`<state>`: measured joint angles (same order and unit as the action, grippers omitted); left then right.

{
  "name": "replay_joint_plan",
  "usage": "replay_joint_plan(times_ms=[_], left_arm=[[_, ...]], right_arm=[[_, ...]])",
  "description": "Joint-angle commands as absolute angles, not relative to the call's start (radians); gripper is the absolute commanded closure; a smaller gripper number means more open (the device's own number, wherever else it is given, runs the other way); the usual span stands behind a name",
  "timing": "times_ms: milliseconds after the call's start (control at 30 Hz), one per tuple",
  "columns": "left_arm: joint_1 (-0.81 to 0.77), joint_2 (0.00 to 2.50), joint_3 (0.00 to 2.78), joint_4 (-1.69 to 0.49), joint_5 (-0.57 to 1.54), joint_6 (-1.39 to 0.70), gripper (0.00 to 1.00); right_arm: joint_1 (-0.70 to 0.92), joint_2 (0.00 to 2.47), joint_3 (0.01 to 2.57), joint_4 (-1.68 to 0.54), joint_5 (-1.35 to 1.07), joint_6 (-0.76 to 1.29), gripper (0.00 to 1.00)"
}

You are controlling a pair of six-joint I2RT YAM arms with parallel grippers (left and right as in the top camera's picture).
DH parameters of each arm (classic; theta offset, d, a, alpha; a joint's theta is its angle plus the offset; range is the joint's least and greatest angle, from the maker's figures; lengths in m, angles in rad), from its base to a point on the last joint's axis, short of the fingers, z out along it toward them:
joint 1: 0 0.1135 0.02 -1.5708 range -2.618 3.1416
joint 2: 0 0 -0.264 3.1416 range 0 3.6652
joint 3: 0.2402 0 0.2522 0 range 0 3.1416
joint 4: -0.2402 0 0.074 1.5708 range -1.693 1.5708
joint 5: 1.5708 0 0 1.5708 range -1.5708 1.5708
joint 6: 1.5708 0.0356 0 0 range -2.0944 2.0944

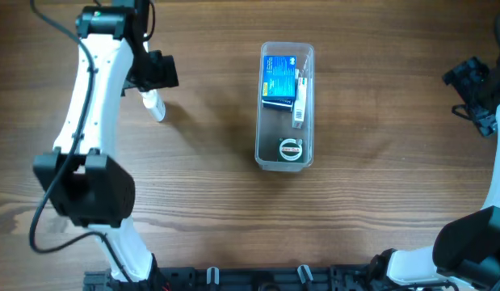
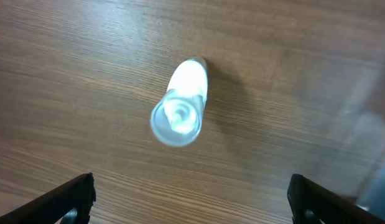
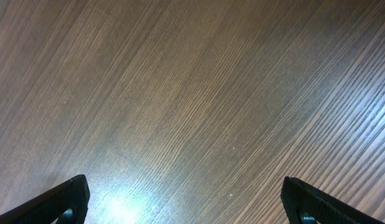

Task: Pack container
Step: 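Move the left gripper to the white bottle and grasp it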

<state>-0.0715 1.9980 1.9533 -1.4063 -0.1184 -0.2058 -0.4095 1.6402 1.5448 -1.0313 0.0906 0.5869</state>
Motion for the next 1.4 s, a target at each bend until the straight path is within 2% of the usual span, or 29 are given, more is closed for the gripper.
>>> replay_joint_plan(times_ms=[0, 200, 433, 967, 1067, 1233, 1367], left_arm=[[-0.047, 2.068, 1.944, -1.390, -0.114, -0.159, 0.00], [-0.011, 2.127, 1.944, -1.372, -0.113, -0.134, 0.00], [-0.006, 2.146, 1.943, -1.306, -0.003, -0.108, 0.02], [-0.006, 2.208, 1.943, -1.267, 0.010, -0.029, 0.03], [-0.006, 2.209, 1.943, -1.270, 0.010, -0.030, 0.11], [-0.006, 2.209, 1.943, -1.289, 0.010, -0.030, 0.11], [-0.006, 2.209, 1.943, -1.294, 0.010, -0.031, 0.22]], right_arm=[[-0.413, 1.652, 1.541, -1.029, 0.108, 0.603, 0.00], [-0.413, 1.652, 1.541, -1.029, 0.108, 0.603, 0.00], [-0.413, 1.652, 1.541, -1.029, 0.108, 0.603, 0.00], [-0.413, 1.652, 1.541, -1.029, 0.108, 0.603, 0.00], [-0.413, 1.652, 1.541, -1.029, 0.108, 0.603, 0.00], [-0.413, 1.652, 1.541, -1.029, 0.108, 0.603, 0.00], [-0.413, 1.652, 1.541, -1.029, 0.108, 0.603, 0.00]])
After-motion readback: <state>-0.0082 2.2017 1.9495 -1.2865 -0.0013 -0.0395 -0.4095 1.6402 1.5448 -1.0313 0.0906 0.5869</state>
